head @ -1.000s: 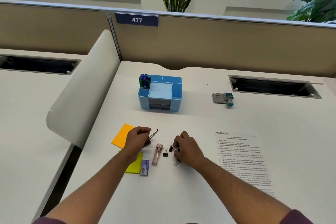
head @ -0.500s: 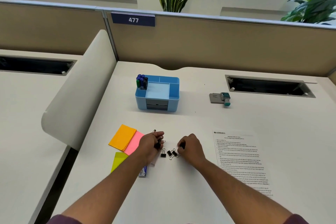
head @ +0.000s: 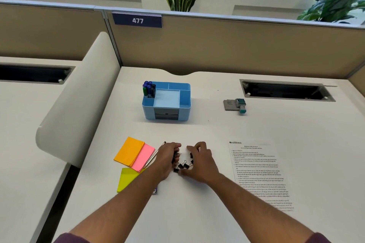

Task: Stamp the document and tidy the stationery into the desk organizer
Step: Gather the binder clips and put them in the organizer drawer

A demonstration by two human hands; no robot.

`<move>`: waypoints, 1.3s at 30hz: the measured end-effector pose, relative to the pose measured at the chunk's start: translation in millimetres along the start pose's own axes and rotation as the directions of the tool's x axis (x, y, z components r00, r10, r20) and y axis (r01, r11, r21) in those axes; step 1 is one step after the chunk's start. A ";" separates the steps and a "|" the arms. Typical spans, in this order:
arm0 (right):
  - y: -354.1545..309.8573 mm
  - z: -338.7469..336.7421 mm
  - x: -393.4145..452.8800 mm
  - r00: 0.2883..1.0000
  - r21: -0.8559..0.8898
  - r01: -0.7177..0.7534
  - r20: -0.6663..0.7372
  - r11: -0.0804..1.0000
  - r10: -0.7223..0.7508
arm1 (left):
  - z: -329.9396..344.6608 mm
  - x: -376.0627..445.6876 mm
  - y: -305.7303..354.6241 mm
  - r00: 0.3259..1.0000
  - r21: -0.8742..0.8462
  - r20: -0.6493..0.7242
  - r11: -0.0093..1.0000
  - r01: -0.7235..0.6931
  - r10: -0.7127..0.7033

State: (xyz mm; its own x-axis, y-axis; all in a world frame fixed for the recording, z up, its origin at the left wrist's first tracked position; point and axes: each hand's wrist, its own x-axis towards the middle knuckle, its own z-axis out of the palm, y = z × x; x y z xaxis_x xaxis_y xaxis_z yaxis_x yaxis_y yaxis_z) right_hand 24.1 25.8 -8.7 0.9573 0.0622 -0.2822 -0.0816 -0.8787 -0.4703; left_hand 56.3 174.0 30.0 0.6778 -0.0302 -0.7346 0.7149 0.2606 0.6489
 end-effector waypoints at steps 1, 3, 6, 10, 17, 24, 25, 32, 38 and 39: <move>-0.6 1.4 1.1 1.000 -0.027 0.005 0.004 1.000 -0.005 | -1.2 0.6 0.3 1.000 0.004 0.000 1.000 0.004 -0.004; -1.7 3.6 3.7 1.000 -0.043 0.006 0.000 0.999 -0.006 | -3.7 1.3 2.1 1.000 -0.014 -0.003 1.000 0.006 -0.006; -1.9 3.9 7.1 1.000 -0.045 0.023 -0.007 0.999 -0.024 | -6.2 1.3 4.4 1.000 -0.047 -0.007 0.999 -0.003 0.002; -4.3 1.9 9.8 0.999 -0.080 0.053 0.009 0.995 -0.052 | -6.4 0.1 5.8 1.000 -0.095 0.002 0.995 0.002 -0.002; -6.2 -5.2 14.4 0.999 -0.033 0.041 -0.023 0.999 -0.042 | 1.4 -2.8 8.4 1.000 -0.156 0.015 0.988 0.017 -0.015; -2.8 -25.9 8.8 0.960 0.631 -0.254 0.074 0.733 0.268 | 3.9 -2.5 6.8 0.999 -0.199 0.037 0.980 -0.009 0.017; -2.7 -30.2 8.0 0.942 0.736 -0.305 0.140 0.605 0.304 | 5.0 -2.0 6.3 0.999 -0.208 0.038 0.978 -0.009 0.018; -15.5 -59.7 3.5 0.914 0.945 -0.326 0.306 0.032 0.265 | 15.9 -2.6 7.3 0.999 -0.317 0.042 0.948 -0.008 0.023; -45.5 -62.8 -1.2 0.948 0.944 -0.277 0.239 0.180 0.209 | 20.0 -6.2 9.3 0.996 -0.396 0.084 0.917 0.042 -0.009; -50.5 -62.6 -1.9 0.951 0.940 -0.263 0.214 0.219 0.222 | 19.3 -7.0 9.7 0.996 -0.421 0.083 0.906 0.048 -0.015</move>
State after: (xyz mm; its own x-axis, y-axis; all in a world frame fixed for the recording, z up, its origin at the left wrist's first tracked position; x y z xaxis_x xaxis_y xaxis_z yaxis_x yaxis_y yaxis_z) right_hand 43.8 40.4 68.0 0.8331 -0.0347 -0.5520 -0.5299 0.2357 -0.8146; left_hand 61.8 158.1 45.2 0.6791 -0.1135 -0.7252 0.6080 0.6405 0.4691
